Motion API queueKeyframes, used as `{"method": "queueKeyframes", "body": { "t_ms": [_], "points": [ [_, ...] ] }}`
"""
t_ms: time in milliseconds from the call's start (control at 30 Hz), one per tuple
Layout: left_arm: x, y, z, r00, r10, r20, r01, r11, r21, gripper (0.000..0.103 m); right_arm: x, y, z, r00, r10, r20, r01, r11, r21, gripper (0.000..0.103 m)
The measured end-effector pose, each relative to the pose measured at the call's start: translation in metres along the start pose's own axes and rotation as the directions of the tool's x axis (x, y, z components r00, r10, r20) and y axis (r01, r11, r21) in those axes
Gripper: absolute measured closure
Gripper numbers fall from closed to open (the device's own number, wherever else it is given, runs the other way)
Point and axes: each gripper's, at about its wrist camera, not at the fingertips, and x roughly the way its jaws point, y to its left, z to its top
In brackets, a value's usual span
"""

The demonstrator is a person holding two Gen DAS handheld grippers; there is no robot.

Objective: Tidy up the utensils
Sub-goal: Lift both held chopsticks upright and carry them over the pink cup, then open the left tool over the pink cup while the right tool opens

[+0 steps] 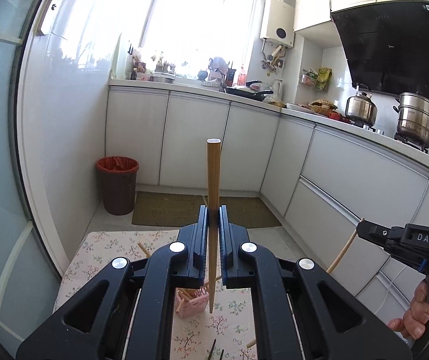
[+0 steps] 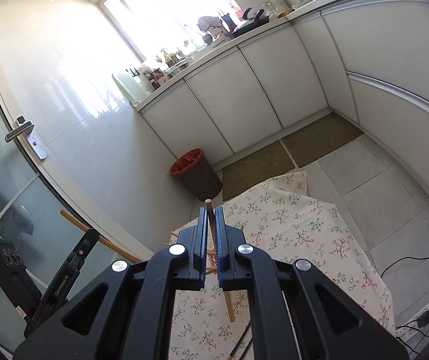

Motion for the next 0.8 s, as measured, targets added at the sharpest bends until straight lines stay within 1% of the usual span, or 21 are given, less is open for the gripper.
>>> {"method": "queueKeyframes", "body": {
  "t_ms": [100, 233, 433, 567, 600, 633, 667, 800],
  "points": [
    [0.024, 0.001, 0.005, 1.0, 0.012, -0.007, -0.012, 1.0, -0.009, 0.097, 0.008, 0.005, 0.011, 1.0, 0.013, 0.013, -0.012, 1.0, -0.002, 0.098],
    [0.056, 0.003, 0.003, 0.998, 0.052, -0.024, -0.052, 0.998, -0.022, 0.097, 0.026, 0.01, 0.023, 1.0, 0.022, 0.02, -0.022, 1.0, -0.003, 0.098],
    [0.097, 0.014, -0.018, 0.99, 0.121, -0.076, -0.123, 0.992, -0.019, 0.096, 0.06, 0.014, 0.027, 1.0, 0.011, 0.013, -0.011, 1.0, -0.016, 0.098],
    [0.12, 0.024, -0.038, 0.983, 0.124, -0.137, -0.132, 0.99, -0.044, 0.095, 0.084, 0.011, 0.026, 1.0, -0.002, -0.009, 0.002, 1.0, -0.009, 0.098],
    [0.123, 0.027, -0.042, 0.981, 0.123, -0.15, -0.132, 0.99, -0.05, 0.091, 0.089, 0.011, 0.025, 1.0, -0.005, -0.014, 0.005, 1.0, -0.007, 0.098],
    [0.124, 0.03, -0.046, 0.979, 0.122, -0.161, -0.134, 0.989, -0.063, 0.082, 0.094, 0.011, 0.024, 1.0, -0.007, -0.019, 0.007, 1.0, -0.006, 0.098],
    [0.122, 0.034, -0.048, 0.979, 0.126, -0.163, -0.14, 0.987, -0.081, 0.078, 0.098, 0.011, 0.024, 1.0, -0.009, -0.023, 0.009, 1.0, -0.006, 0.098],
    [0.104, 0.05, -0.043, 0.983, 0.129, -0.129, -0.147, 0.978, -0.145, 0.072, 0.112, 0.013, 0.022, 0.999, -0.025, -0.03, 0.025, 0.999, -0.021, 0.098]
  ]
}}
